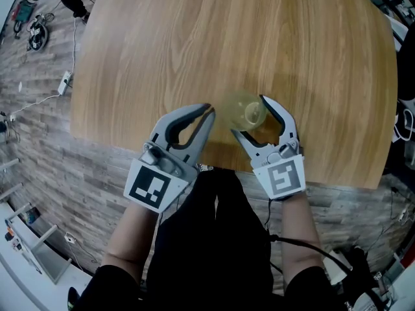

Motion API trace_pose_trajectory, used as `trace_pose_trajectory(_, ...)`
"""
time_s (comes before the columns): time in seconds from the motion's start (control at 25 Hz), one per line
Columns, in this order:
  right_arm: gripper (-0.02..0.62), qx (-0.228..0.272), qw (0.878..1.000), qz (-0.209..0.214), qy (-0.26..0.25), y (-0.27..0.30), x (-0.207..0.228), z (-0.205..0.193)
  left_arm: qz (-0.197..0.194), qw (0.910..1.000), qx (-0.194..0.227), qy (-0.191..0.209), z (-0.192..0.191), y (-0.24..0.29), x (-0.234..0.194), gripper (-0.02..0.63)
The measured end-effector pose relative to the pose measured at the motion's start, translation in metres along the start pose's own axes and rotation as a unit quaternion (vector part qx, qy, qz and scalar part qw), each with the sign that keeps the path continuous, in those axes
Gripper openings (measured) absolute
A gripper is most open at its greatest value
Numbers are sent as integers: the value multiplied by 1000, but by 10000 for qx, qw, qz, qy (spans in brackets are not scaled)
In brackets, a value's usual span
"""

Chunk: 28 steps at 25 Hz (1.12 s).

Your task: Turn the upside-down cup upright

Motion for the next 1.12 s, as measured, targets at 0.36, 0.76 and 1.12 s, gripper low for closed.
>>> trace_pose_trajectory(0.36, 300, 287, 9978, 371, 472, -3, -6, 7, 347, 9986, -327, -229, -23, 27, -21, 9)
trace_pose_trajectory(0.76, 301, -375, 9973, 490, 406, 8, -4, -9, 42, 9984, -526, -223, -33, 39, -15, 8)
trace_pose_trajectory(1.12, 299, -898, 9920, 636, 625, 22, -3, -21, -95, 9963, -826, -197, -41, 51, -19, 8)
Point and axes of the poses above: the fingertips, and each gripper's own axes: y forward along the fingers, x to its right, z out of its top, the point moved 7 cm from there along -y, backward along the fingers, and after that the axes turned 10 degrees about -z, right-handed, at the moved point
